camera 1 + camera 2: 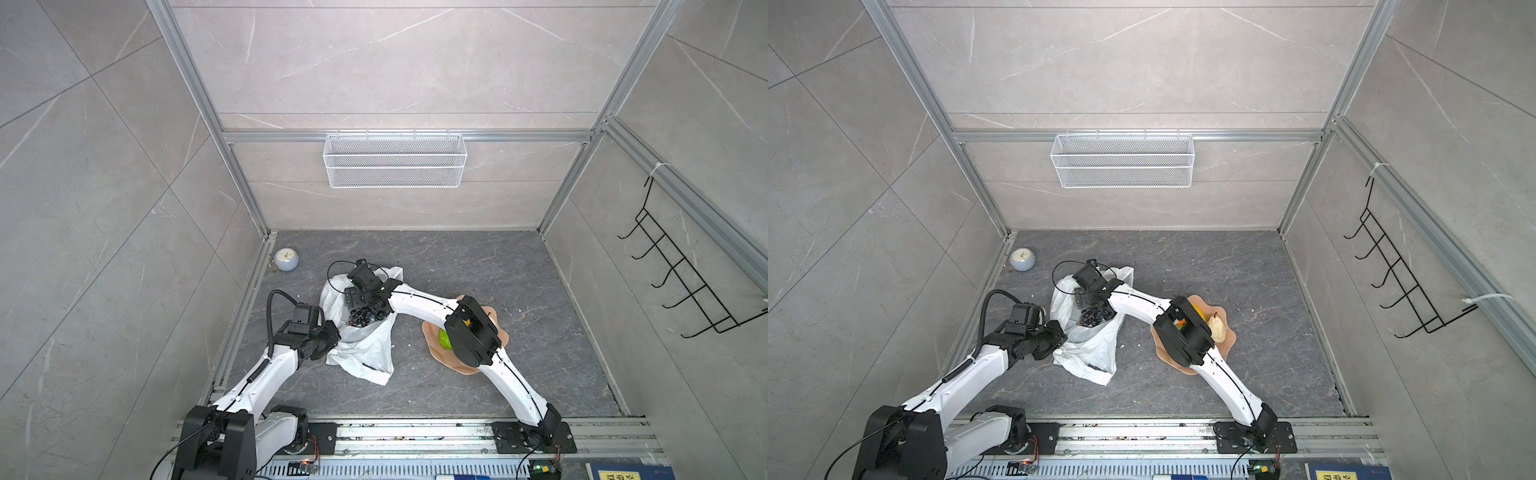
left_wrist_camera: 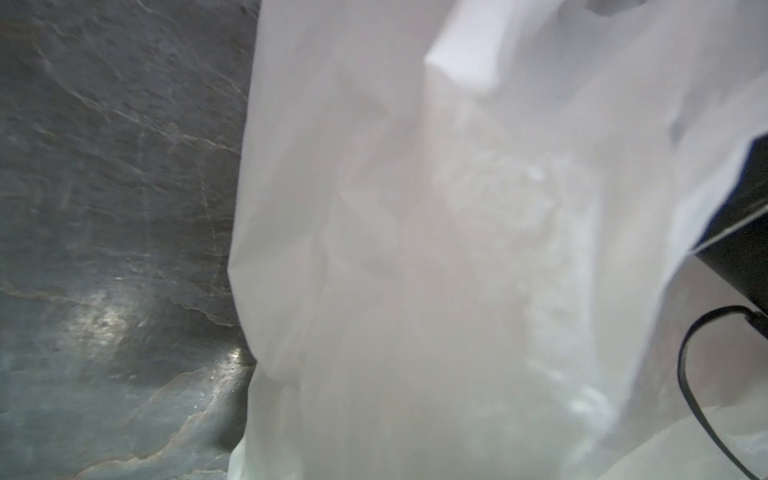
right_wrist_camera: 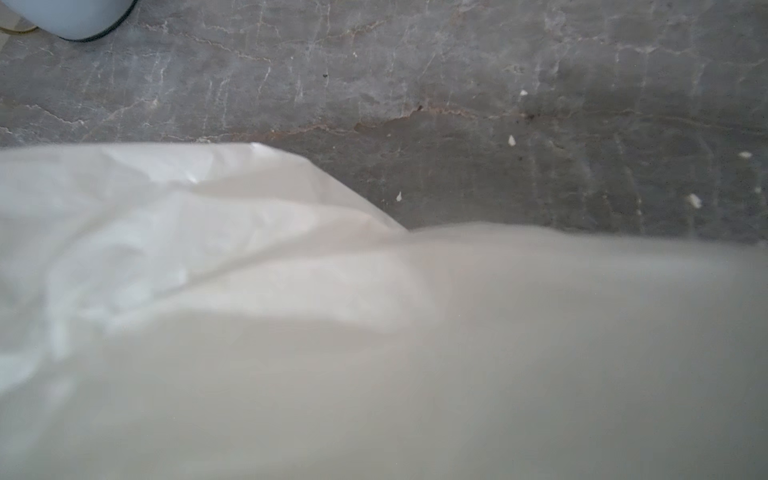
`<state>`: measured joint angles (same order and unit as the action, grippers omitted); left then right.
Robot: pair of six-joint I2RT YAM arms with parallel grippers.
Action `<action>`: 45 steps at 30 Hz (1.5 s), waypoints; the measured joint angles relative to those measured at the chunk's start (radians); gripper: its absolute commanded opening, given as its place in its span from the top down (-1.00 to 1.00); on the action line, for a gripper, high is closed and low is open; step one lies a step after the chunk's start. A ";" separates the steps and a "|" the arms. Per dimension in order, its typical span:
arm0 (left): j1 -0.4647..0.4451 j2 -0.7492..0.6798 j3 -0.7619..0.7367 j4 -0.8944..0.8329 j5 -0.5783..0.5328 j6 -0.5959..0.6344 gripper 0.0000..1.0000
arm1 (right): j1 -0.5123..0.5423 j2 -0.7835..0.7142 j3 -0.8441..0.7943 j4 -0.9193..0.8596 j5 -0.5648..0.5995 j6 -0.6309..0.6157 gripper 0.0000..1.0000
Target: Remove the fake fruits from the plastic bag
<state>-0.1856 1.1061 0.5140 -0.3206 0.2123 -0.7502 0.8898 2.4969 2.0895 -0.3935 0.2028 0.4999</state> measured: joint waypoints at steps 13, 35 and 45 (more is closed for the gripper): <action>0.000 0.000 0.000 -0.007 -0.014 0.002 1.00 | 0.003 -0.014 -0.009 0.001 0.013 0.000 -0.23; -0.002 0.079 0.170 -0.120 -0.240 0.017 1.00 | 0.041 -0.351 -0.450 0.142 -0.016 0.023 -0.29; -0.002 0.209 0.312 -0.129 -0.375 0.042 1.00 | 0.059 -0.521 -0.648 0.191 -0.050 0.056 -0.33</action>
<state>-0.1875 1.3148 0.8257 -0.4492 -0.1631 -0.7086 0.9489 1.9755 1.4414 -0.2024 0.1528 0.5556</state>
